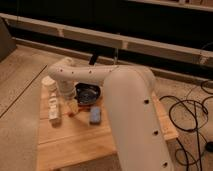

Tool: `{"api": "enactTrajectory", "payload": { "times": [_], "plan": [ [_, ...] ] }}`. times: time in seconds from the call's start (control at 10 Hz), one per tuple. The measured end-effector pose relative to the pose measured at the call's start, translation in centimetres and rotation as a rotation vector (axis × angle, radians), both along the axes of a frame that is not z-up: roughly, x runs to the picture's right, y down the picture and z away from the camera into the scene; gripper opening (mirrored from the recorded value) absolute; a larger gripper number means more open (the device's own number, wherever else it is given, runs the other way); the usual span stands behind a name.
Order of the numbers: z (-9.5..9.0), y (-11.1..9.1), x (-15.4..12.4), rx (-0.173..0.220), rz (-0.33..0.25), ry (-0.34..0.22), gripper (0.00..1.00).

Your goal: Place the pepper in the ceramic bowl

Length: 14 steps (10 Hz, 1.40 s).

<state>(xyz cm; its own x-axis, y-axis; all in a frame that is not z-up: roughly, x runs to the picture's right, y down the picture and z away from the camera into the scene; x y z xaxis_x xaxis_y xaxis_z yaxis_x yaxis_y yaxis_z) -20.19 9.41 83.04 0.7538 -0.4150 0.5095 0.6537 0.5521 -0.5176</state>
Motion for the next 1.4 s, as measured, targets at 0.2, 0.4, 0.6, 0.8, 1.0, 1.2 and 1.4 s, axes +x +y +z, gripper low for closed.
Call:
{"api": "enactTrajectory", "payload": {
  "times": [0.2,0.4,0.6,0.8,1.0,1.2,1.4],
  "plan": [
    [1.6,-0.6,0.1,-0.009,0.014,0.009,0.65],
    [2.9,0.0,-0.5,-0.037,-0.006,0.01,0.65],
    [3.9,2.0,-1.9,-0.083,-0.035,0.003,0.65],
    [4.5,3.0,-2.7,-0.1,-0.052,0.002,0.65],
    [5.0,3.2,-2.2,-0.099,-0.062,0.024,0.65],
    [5.4,3.2,-1.0,-0.096,-0.054,0.075,0.65],
    [5.9,3.6,0.4,-0.099,-0.044,0.135,0.65]
  ]
}}
